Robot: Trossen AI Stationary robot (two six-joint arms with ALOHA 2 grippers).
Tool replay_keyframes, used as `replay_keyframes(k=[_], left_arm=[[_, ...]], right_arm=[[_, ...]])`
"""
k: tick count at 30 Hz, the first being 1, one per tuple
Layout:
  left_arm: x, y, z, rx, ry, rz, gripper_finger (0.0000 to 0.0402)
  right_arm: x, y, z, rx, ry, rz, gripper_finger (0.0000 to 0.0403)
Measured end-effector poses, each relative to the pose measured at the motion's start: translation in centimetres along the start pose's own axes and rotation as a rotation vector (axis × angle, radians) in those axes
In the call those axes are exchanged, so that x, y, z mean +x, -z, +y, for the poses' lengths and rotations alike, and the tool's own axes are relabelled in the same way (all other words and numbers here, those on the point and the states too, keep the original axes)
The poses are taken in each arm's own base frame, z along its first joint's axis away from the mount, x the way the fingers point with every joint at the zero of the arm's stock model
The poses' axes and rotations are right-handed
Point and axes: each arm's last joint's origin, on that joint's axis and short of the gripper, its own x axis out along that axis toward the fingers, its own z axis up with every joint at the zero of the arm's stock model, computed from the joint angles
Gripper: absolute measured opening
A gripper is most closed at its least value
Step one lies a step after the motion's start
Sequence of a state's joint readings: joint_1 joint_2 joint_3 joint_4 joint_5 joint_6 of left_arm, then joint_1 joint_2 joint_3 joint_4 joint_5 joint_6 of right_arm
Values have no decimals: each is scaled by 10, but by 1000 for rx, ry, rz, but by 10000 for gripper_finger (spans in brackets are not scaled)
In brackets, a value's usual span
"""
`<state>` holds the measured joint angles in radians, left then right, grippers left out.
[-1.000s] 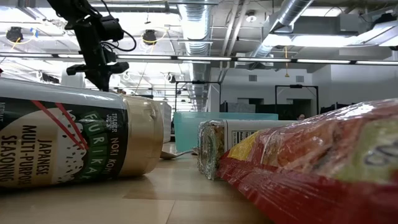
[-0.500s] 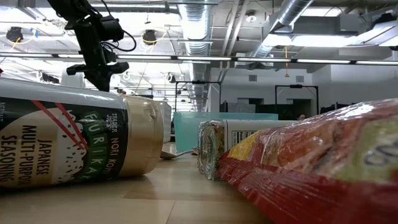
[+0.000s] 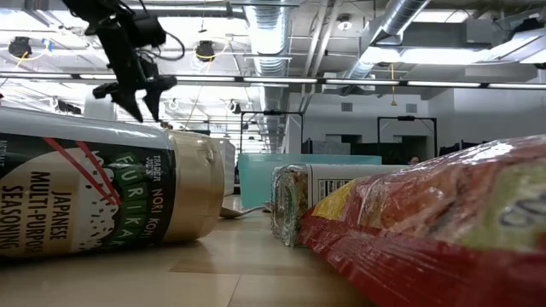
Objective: Pick & Place Food Item
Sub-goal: Put the blue noodles pack into the white bin
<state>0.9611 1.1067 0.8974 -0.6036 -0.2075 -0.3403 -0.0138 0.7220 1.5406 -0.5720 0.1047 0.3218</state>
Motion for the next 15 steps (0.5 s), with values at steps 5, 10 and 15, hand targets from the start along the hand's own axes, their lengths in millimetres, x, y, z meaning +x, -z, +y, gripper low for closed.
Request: replay_keyframes(k=[5, 10, 15], left_arm=[[-35, -8, -8, 69, 466, -98, 182], [-77, -3, -19, 192, 983, -120, 167], [-110, 15, -32, 254, 1240, -30, 153]], right_arm=[[0, 0, 0, 0, 0, 0, 255], [0, 0, 0, -5, -15, 5, 255], [0, 0, 1, -16, -28, 9, 255]])
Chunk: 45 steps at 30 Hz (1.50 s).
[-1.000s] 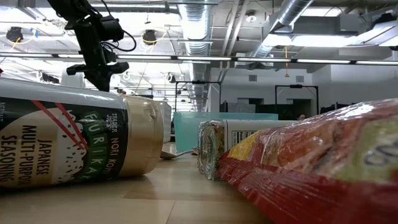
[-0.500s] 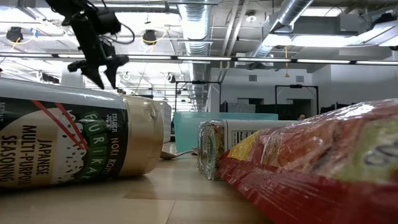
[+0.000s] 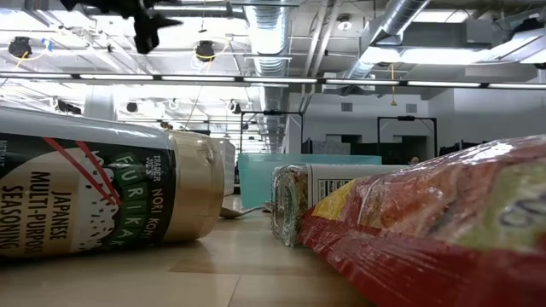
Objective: Pick & Place Food Item
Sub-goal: Put the blue noodles pack into the white bin
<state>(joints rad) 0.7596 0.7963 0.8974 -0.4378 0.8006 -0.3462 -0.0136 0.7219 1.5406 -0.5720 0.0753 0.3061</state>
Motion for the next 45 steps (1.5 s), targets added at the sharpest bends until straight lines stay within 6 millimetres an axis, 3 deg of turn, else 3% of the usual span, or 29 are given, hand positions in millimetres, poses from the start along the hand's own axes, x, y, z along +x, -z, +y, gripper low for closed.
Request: replay_keyframes(k=[6, 13, 23, 31, 39, 45], left_arm=[[13, 13, -30, -38, 157, 103, 142], [37, 31, -54, -23, 222, 234, 140], [65, 48, -72, 17, 239, 329, 140], [70, 58, -76, -6, 234, 407, 140], [47, 125, -99, -16, 173, 1005, 141], [37, 157, -128, 174, 186, 1125, 141]], right_arm=[[0, 0, 0, -3, -3, 2, 255], [0, 0, 0, 3, -11, 5, 255], [0, 1, 1, 20, -24, 11, 255], [0, 1, 1, 34, -23, 13, 255], [0, 1, 1, 46, -45, 21, 255], [0, 1, 1, 46, -45, 20, 255]])
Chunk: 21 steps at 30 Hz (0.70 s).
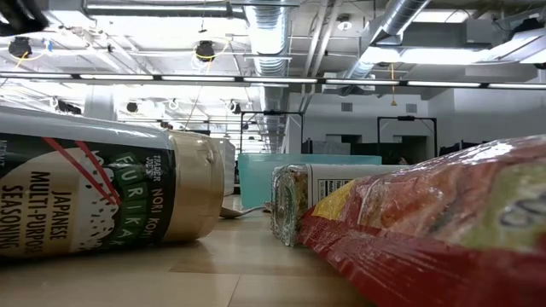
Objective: Pick & Place Food Item
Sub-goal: Put the blue noodles pack into the white bin
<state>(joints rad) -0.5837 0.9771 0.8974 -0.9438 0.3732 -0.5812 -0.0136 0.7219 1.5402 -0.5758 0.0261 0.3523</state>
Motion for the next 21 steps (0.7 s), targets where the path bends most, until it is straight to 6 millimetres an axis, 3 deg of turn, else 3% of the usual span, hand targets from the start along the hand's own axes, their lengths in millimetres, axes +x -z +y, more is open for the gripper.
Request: replay_keyframes(k=[6, 13, 21], left_arm=[[33, 9, -13, 125, -235, 74, 141], [55, 9, -3, 184, -570, 99, 159], [73, 25, 18, 124, -624, 166, 202]], right_arm=[[0, 0, 0, -1, 0, 0, 255], [0, 0, 0, -4, 0, 0, 255], [0, 0, 0, 0, -3, 1, 255]])
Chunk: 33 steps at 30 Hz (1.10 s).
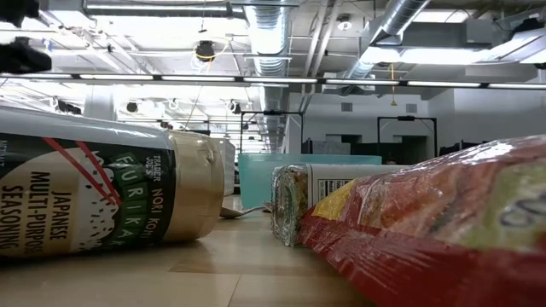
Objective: Pick & Place Food Item
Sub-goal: Put the blue noodles pack into the white bin
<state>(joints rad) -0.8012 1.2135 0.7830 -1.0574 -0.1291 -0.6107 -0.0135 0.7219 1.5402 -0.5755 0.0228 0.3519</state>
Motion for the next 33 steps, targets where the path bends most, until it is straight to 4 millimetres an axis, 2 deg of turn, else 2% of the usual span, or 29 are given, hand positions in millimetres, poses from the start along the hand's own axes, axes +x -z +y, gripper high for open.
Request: replay_keyframes(k=[6, 16, 21, 27, 33], left_arm=[[13, 10, 5, 4, -19, 26, 205], [33, 19, 7, 3, 21, 45, 177], [37, 23, 7, -4, 40, 83, 128], [37, 22, 7, -81, 48, 77, 18], [37, 15, 7, -188, 78, 28, 3]], right_arm=[[0, 0, 0, 0, 0, 0, 255], [0, 0, 0, 15, 0, 0, 255], [0, 0, 0, 32, 0, 1, 255], [0, 0, 0, 34, 0, 1, 255], [0, 0, 0, 33, 0, 1, 255]])
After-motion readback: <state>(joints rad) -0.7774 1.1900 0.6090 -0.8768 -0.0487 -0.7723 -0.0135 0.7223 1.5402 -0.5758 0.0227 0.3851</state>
